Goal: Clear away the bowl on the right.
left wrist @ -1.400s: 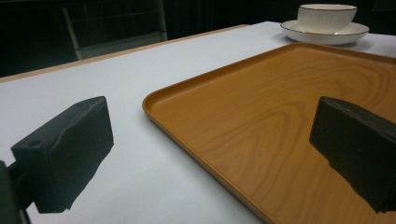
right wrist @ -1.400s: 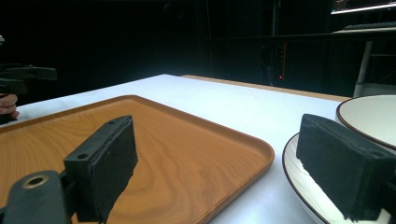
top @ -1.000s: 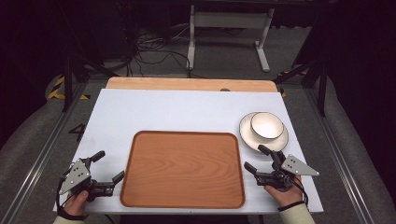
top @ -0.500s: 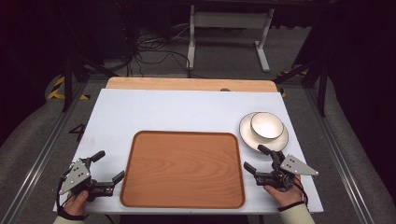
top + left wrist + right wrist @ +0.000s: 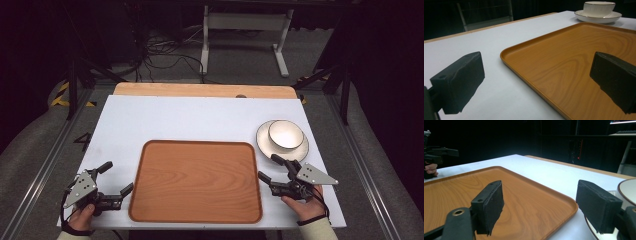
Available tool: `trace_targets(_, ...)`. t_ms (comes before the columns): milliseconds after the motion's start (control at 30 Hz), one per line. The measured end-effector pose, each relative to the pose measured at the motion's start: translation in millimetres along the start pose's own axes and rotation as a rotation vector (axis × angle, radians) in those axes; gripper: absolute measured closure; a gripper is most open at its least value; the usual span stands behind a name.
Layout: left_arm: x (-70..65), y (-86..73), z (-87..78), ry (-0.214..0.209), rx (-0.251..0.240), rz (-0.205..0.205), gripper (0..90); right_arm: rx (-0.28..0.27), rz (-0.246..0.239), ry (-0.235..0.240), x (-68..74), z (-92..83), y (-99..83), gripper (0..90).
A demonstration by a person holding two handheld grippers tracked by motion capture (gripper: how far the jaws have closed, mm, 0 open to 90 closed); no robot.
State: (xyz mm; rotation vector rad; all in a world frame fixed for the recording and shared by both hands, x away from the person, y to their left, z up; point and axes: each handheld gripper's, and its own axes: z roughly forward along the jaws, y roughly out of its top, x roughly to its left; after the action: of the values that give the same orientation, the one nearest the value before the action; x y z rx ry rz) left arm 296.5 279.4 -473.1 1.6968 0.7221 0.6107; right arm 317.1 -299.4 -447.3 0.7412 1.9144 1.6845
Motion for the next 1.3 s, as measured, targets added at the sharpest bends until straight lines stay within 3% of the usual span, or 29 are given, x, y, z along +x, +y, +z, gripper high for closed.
trace_targets(633,0.2,0.0,0.3,0.002,-0.003,0.0,0.2,-0.006,0.027,-0.017,-1.4,-4.1,29.2,21.1)
trace_targets(933,0.4,-0.1,0.4,0.003,-0.004,-0.002,0.3,-0.02,0.001,-0.024,-1.6,-4.7,39.2,22.5)
trace_targets(1100,0.5,-0.1,0.5,0.004,-0.005,-0.002,0.3,-0.019,0.009,-0.006,-4.6,-4.0,43.1,24.2)
trace_targets(1300,0.3,-0.1,0.7,0.001,-0.003,-0.008,0.3,0.002,0.01,-0.03,-15.6,-3.8,50.9,26.7)
